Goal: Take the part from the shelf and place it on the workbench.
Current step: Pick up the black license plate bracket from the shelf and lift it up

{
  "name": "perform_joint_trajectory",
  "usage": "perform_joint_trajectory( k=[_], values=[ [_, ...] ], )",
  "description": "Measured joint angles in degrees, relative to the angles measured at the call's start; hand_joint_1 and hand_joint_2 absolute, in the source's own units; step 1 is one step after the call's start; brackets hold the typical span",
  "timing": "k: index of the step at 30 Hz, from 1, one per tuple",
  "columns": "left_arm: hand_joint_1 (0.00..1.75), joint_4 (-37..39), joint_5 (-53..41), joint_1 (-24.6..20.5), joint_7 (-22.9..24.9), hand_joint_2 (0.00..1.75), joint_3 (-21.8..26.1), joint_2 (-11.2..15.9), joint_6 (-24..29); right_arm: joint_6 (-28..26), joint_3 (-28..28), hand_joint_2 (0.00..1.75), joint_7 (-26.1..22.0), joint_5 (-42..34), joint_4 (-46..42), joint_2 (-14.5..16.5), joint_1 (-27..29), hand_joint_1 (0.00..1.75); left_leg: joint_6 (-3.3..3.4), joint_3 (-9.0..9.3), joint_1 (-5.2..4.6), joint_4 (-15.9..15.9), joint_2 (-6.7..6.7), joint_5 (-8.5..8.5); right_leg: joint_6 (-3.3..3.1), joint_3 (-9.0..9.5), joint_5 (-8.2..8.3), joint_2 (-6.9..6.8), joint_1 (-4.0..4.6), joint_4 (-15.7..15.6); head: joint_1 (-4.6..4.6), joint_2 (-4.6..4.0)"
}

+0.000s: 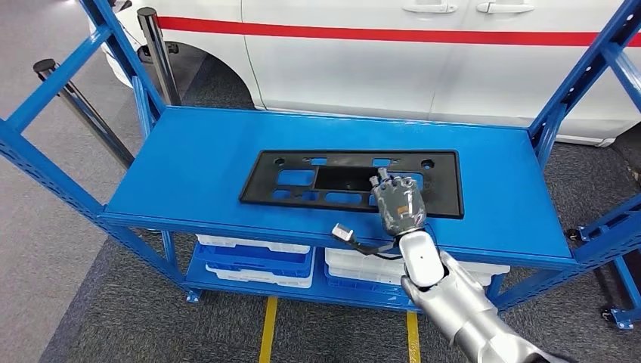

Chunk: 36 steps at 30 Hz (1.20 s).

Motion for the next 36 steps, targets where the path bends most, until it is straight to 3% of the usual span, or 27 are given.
perform_joint_trajectory(
  k=[2, 6, 8, 10, 11, 12, 13, 14, 17, 18, 21, 23, 25, 26, 27, 28, 29, 31, 33, 34, 36],
  values=[
    [0.00, 0.08, -0.04, 0.00, 0.25, 1.75, -0.36, 0.17, -0.50, -3.17, -0.22, 1.75, 4.66, 1.45, -3.49, -0.70, 2.07, 1.68, 0.61, 2.32, -0.27, -5.55, -0.19, 2.19, 0.48, -0.40, 0.14, 0.18, 0.14, 0.21, 0.01, 0.00],
    [0.00, 0.14, -0.49, -0.07, 0.49, 1.75, -0.89, 0.31, -2.25, -4.95, 1.92, 1.75, 13.95, 1.58, -10.88, -4.79, 3.00, 1.68, 1.74, 1.97, -0.37, -7.11, -0.35, 2.78, 1.89, -1.45, 0.39, 0.15, 0.24, 0.53, 0.03, 0.00],
    [0.00, 0.14, -0.99, -0.21, 0.58, 1.75, -1.20, 0.38, -3.14, -5.13, 3.69, 1.75, 16.98, 1.59, -14.57, -7.17, 2.97, 1.68, 2.68, 1.51, -0.20, -7.55, -0.16, 3.51, 2.36, -2.49, -2.48, 0.21, 0.14, 3.36, 0.09, 0.00],
    [0.00, 0.14, -1.42, -0.43, 0.61, 1.75, -1.62, 0.52, -4.04, -5.38, 5.59, 1.75, 18.84, 1.60, -17.83, -9.31, 2.92, 1.68, 3.26, 0.76, -0.40, -7.53, -0.02, 4.13, 2.69, -4.59, -7.40, 0.24, 0.05, 10.27, 0.12, 0.00],
    [0.00, 0.14, -1.55, -0.50, 0.62, 1.75, -1.84, 0.60, -4.40, -5.48, 6.61, 1.75, 19.30, 1.61, -19.17, -10.28, 2.91, 1.68, 3.37, 0.32, -0.53, -7.47, 0.01, 4.44, 2.83, -5.43, -9.11, 0.24, 0.03, 13.66, 0.11, 0.00],
    [0.00, 0.13, -1.65, -0.57, 0.62, 1.75, -2.02, 0.66, -4.65, -5.55, 7.55, 1.75, 19.51, 1.61, -20.23, -11.10, 2.92, 1.68, 3.41, -0.14, -0.63, -7.39, 0.03, 4.77, 2.91, -5.60, -9.76, 0.24, 0.01, 15.68, 0.11, 0.00],
    [0.00, 0.13, -1.67, -0.62, 0.62, 1.75, -2.15, 0.70, -4.79, -5.59, 8.33, 1.75, 19.55, 1.60, -21.08, -11.72, 2.94, 1.68, 3.38, -0.59, -0.69, -7.29, 0.02, 5.08, 2.91, -4.77, -9.23, 0.24, -0.01, 15.55, 0.11, 0.00],
    [0.00, 0.13, -1.68, -0.67, 0.63, 1.75, -2.25, 0.72, -4.85, -5.60, 9.00, 1.75, 19.56, 1.60, -21.85, -12.24, 2.93, 1.68, 3.30, -1.02, -0.72, -7.15, -0.03, 5.38, 2.86, -2.85, -7.83, 0.24, -0.03, 13.19, 0.11, 0.00],
    [0.00, 0.13, -2.06, -0.80, 0.64, 1.75, -2.46, 0.74, -5.03, -5.61, 10.16, 1.75, 19.66, 1.61, -23.98, -13.42, 2.70, 1.68, 2.66, -2.10, -0.89, -6.69, -0.27, 6.23, 2.34, 4.29, -4.87, 0.28, 0.17, 2.02, 0.08, 0.00],
    [0.00, 0.14, -2.38, -0.83, 0.65, 1.75, -2.58, 0.78, -5.09, -5.62, 10.41, 1.75, 19.70, 1.61, -24.69, -13.83, 2.63, 1.68, 2.35, -2.29, -0.96, -6.63, -0.33, 6.58, 2.10, 5.21, -4.79, 0.33, 0.32, 0.18, 0.08, 0.00],
    [0.00, 0.20, -3.62, -0.83, 0.70, 1.75, -3.43, 1.02, -5.18, -5.66, 10.98, 1.75, 19.63, 1.61, -26.82, -15.12, 2.90, 1.68, 1.38, -2.70, -1.11, -6.76, -0.50, 7.34, 1.12, 4.52, -3.90, 0.25, 0.27, -0.48, 0.05, 0.00],
    [0.00, 0.28, -4.27, -0.88, 0.76, 1.75, -4.13, 1.20, -5.27, -5.67, 10.99, 1.75, 19.14, 1.61, -28.30, -15.85, 3.69, 1.68, 0.74, -3.76, -1.10, -4.67, -0.49, 4.43, 0.13, 3.49, -2.72, -0.03, -0.09, -0.71, 0.02, 0.00],
    [0.00, 0.31, -4.64, -0.96, 0.80, 1.75, -4.68, 1.33, -5.47, -5.68, 10.43, 1.75, 18.30, 1.61, -29.69, -16.38, 5.02, 1.68, 0.22, -5.45, -0.98, 1.60, -0.38, -1.31, -0.43, 2.09, -1.58, -0.19, -0.07, -0.71, -0.03, 0.00],
    [0.00, 0.31, -4.73, -0.96, 0.82, 1.75, -4.91, 1.39, -5.57, -5.68, 10.06, 1.75, 17.82, 1.61, -30.25, -16.51, 5.77, 1.68, 0.04, -6.06, -0.96, 5.22, -0.39, -3.41, -0.49, 1.31, -1.03, -0.21, 0.01, -0.65, -0.03, 0.00],
    [0.00, 0.31, -4.78, -0.98, 0.82, 1.75, -5.09, 1.45, -5.68, -5.68, 9.68, 1.75, 17.25, 1.61, -30.80, -16.60, 6.55, 1.68, -0.07, -6.16, -0.96, 7.96, -0.39, -4.28, -0.48, 0.50, -0.47, -0.22, 0.09, -0.56, -0.03, 0.00],
    [0.00, 0.31, -4.80, -0.99, 0.84, 1.75, -5.24, 1.49, -5.79, -5.68, 9.29, 1.75, 16.60, 1.61, -31.30, -16.66, 7.30, 1.68, -0.11, -5.50, -0.96, 8.99, -0.39, -3.82, -0.43, -0.30, 0.04, -0.23, 0.15, -0.44, -0.03, 0.00],
    [0.00, 0.31, -4.81, -1.00, 0.88, 1.75, -5.36, 1.53, -5.96, -5.68, 8.80, 1.75, 15.51, 1.61, -31.87, -16.67, 8.16, 1.68, -0.08, -3.88, -0.95, 8.04, -0.39, -2.40, -0.35, -1.06, 0.51, -0.24, 0.19, -0.28, -0.03, 0.00],
    [0.00, 0.31, -4.81, -1.01, 1.06, 1.75, -5.63, 1.61, -6.36, -5.68, 6.58, 1.75, 10.39, 1.60, -33.62, -15.55, 11.16, 1.68, 0.19, 1.66, -0.97, 1.06, -0.42, -0.09, -0.06, -2.19, 1.26, -0.25, 0.30, 0.04, -0.03, 0.00],
    [0.00, 0.31, -4.78, -0.90, 1.21, 1.75, -5.99, 1.67, -6.64, -5.69, 2.10, 1.75, 0.68, 1.41, -35.78, -12.06, 15.85, 1.68, 0.72, 6.58, -1.10, -6.47, -0.55, -0.51, 0.39, -2.69, 1.98, -0.27, 0.46, 0.19, 0.01, 0.00],
    [0.00, 0.31, -4.73, -0.86, 1.24, 1.75, -6.18, 1.68, -6.69, -5.71, -0.40, 1.75, -4.68, 0.92, -36.68, -9.83, 18.20, 1.68, 1.01, 7.61, -1.20, -8.42, -0.61, -1.03, 0.67, -2.78, 2.40, -0.28, 0.48, 0.11, 0.01, 0.00],
    [0.00, 0.31, -4.61, -0.83, 1.22, 1.75, -6.44, 1.65, -6.62, -5.72, -4.49, 1.75, -13.87, -2.04, -37.67, -5.61, 21.74, 1.68, 1.71, 7.46, -1.16, -9.33, -0.57, -0.39, 1.32, -2.85, 3.10, -0.27, 0.42, -0.20, 0.01, 0.00]
  ],
)
